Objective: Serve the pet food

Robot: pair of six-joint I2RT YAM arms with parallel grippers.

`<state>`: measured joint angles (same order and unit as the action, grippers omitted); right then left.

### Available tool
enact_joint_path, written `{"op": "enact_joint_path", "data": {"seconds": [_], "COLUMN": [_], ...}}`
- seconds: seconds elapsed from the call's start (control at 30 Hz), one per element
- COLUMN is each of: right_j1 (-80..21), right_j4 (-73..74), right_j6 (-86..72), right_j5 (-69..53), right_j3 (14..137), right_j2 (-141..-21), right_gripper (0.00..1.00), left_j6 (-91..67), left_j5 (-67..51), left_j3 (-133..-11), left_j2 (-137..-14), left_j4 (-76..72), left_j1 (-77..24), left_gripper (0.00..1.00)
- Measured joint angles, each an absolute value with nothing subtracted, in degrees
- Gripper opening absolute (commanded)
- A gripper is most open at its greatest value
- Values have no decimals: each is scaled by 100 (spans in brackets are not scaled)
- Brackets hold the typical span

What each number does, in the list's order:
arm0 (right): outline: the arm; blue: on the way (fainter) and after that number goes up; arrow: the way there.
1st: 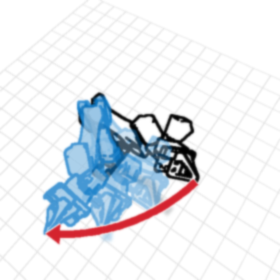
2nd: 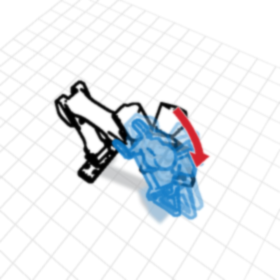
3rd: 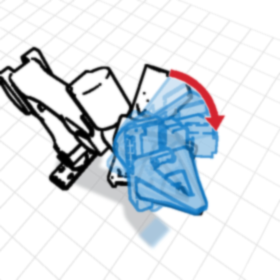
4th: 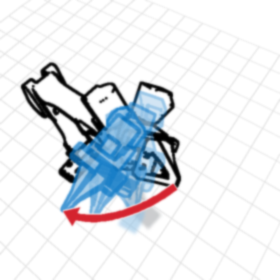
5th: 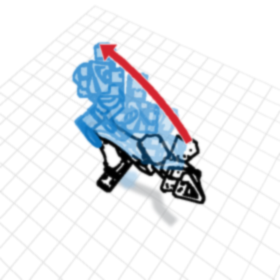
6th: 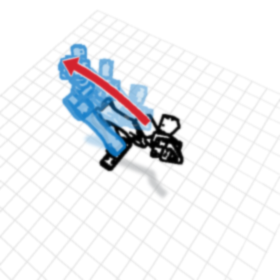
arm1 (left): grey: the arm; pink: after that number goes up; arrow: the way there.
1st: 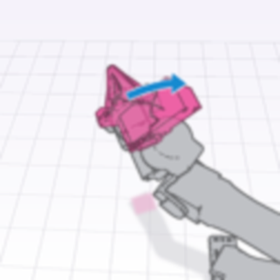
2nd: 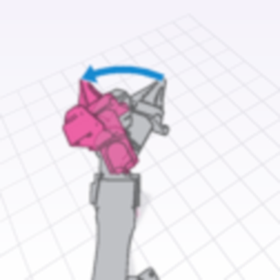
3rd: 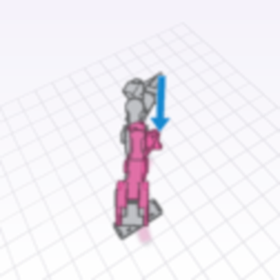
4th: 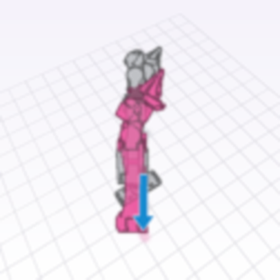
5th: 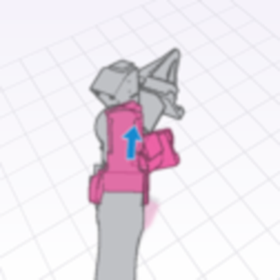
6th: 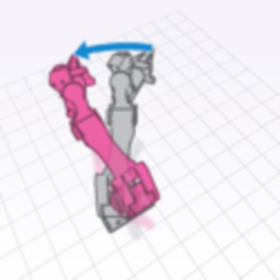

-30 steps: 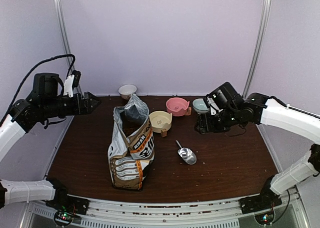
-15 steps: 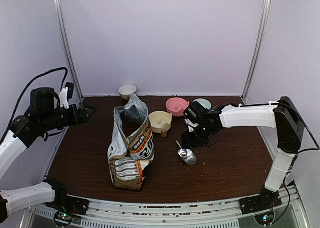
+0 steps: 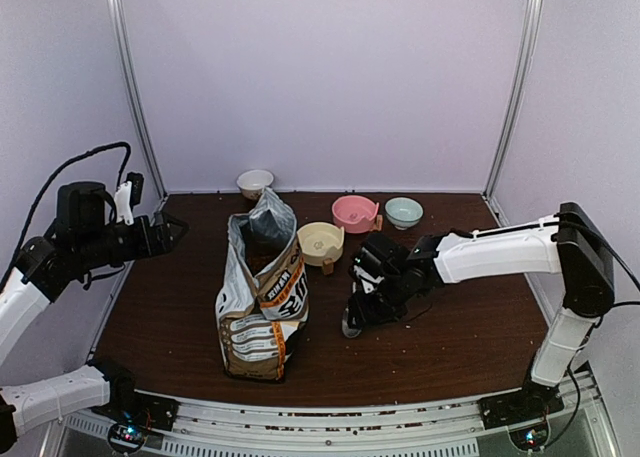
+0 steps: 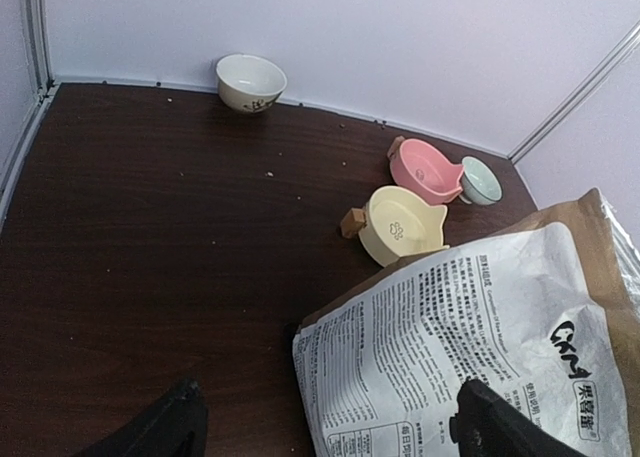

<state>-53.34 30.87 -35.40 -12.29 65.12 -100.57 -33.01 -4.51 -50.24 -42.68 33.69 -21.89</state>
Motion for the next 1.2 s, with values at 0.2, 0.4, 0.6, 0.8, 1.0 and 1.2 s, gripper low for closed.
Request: {"op": "enact_joint_path", "data": {"seconds": [0.2,0.4,0.6,0.8,1.0,1.2], "right_j1": [-5706,-5380,-4829,-4770,-4678,-4576], "right_j4": [3079,3242,3382,3468,3579,3566], "right_j6": [-3763,-3454,-3183,-3017,-2971,-2974], "right_j5": [-1138,-799,-646,-309,-141,-178], "right_j3": [6840,6877,7214,7658,7363,6820], "right_j2": [-10062,-9830,-9902,-10440,-10530,-10331], "right_gripper": [66,69,73,71,69,72], "left_j6": [-3310,-3312,-3367,-3420,-3422,-3424], "left_j5": [-449,-449,-449,-447,-395,-364], "left_j3": [-5024,-5024,-5006,-4980,-4978,-4932], "left_j2": [-4213,-4143,-4042,-3948,-3909,-3905], "left_j4": [3479,3489,3500,3597,3750,3780], "left_j1": [-2189,-2189,-2189,-2189,-2189,-2185], "left_gripper": [89,89,89,89,89,89]}}
